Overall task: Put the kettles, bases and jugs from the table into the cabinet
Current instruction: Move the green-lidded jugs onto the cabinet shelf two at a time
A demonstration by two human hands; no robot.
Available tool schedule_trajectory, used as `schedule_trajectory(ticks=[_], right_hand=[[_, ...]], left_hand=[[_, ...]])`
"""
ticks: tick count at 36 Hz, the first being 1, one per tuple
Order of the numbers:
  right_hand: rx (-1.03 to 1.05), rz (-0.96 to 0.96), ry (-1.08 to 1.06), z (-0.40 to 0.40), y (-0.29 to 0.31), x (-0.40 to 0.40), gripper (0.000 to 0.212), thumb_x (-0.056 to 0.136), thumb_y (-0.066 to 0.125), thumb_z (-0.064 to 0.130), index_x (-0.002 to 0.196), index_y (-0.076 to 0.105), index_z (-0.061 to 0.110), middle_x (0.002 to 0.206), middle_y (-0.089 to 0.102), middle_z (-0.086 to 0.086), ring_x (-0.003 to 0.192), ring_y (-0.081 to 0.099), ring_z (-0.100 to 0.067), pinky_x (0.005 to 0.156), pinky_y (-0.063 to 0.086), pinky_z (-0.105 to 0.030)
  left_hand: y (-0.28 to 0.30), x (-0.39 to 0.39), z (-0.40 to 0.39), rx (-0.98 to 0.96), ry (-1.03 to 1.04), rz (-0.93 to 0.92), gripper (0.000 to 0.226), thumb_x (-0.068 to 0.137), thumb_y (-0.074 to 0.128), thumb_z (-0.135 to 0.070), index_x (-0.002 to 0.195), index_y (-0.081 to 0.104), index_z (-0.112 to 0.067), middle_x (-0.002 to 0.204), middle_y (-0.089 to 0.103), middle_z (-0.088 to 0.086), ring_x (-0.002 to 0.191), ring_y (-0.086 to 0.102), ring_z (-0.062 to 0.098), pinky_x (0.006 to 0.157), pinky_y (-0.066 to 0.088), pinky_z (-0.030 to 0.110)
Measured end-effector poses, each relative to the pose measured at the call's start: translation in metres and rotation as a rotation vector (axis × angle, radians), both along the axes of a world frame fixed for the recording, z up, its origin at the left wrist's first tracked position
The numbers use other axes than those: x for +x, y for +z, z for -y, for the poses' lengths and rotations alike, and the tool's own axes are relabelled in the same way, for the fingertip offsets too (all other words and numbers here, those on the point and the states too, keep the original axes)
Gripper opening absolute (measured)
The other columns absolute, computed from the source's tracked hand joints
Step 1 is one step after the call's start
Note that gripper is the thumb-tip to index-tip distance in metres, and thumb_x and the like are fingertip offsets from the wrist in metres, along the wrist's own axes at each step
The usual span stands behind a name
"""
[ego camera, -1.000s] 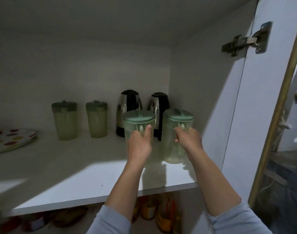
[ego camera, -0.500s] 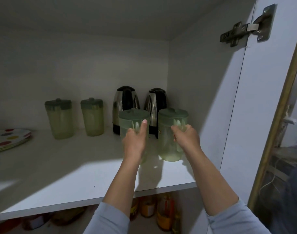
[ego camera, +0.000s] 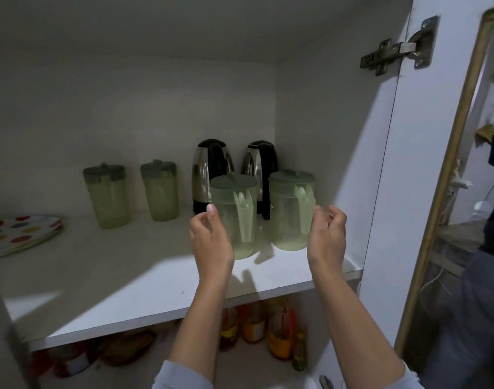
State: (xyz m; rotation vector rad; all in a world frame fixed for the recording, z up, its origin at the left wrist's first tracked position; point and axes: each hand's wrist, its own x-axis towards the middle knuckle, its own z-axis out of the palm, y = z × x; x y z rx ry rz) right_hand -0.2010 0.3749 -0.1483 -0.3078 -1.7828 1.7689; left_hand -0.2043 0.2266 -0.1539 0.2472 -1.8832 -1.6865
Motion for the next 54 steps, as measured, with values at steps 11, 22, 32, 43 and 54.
schedule_trajectory(ticks=[11, 22, 32, 43, 54], right_hand=[[-0.016, 0.006, -0.018, 0.042, -0.027, 0.069, 0.044, 0.098, 0.035, 0.039, 0.139, 0.04, 0.024, 0.143, 0.046, 0.0, 0.128, 0.043, -0.018, 0.095, 0.031, -0.027], [-0.035, 0.062, 0.106, 0.096, -0.047, 0.115, 0.04, 0.099, 0.034, 0.038, 0.133, 0.045, 0.022, 0.13, 0.049, 0.004, 0.121, 0.043, -0.016, 0.099, 0.032, -0.029], [0.054, 0.034, 0.461, 0.164, -0.035, 0.157, 0.041, 0.1, 0.032, 0.039, 0.136, 0.043, 0.022, 0.132, 0.048, 0.003, 0.111, 0.04, -0.012, 0.094, 0.03, -0.027], [0.037, 0.101, 0.839, 0.221, -0.071, 0.265, 0.04, 0.101, 0.033, 0.034, 0.136, 0.046, 0.02, 0.138, 0.051, -0.006, 0.122, 0.047, -0.021, 0.092, 0.032, -0.027], [0.086, 0.167, 1.294, 0.318, -0.077, 0.42, 0.04, 0.099, 0.035, 0.035, 0.133, 0.048, 0.018, 0.133, 0.053, -0.002, 0.114, 0.048, -0.017, 0.089, 0.032, -0.026]], left_hand=[[-0.029, 0.052, 0.03, -0.008, -0.013, -0.005, 0.055, 0.1, 0.021, -0.048, 0.145, 0.033, -0.02, 0.151, 0.037, 0.002, 0.137, 0.036, 0.021, 0.11, 0.03, 0.035], [-0.046, 0.116, 0.08, 0.03, 0.064, 0.008, 0.053, 0.101, 0.023, -0.042, 0.148, 0.03, -0.018, 0.154, 0.032, 0.0, 0.143, 0.028, 0.016, 0.113, 0.02, 0.027], [-0.031, 0.203, 0.14, 0.077, 0.374, -0.058, 0.054, 0.101, 0.021, -0.043, 0.149, 0.028, -0.02, 0.155, 0.03, 0.0, 0.142, 0.028, 0.016, 0.104, 0.019, 0.021], [-0.06, 0.359, 0.169, 0.027, 0.719, 0.079, 0.056, 0.1, 0.021, -0.046, 0.15, 0.026, -0.022, 0.156, 0.028, -0.002, 0.143, 0.026, 0.015, 0.109, 0.021, 0.025], [-0.063, 0.545, 0.217, 0.09, 1.187, 0.16, 0.055, 0.1, 0.019, -0.046, 0.149, 0.027, -0.022, 0.157, 0.028, -0.002, 0.144, 0.025, 0.017, 0.116, 0.019, 0.031]])
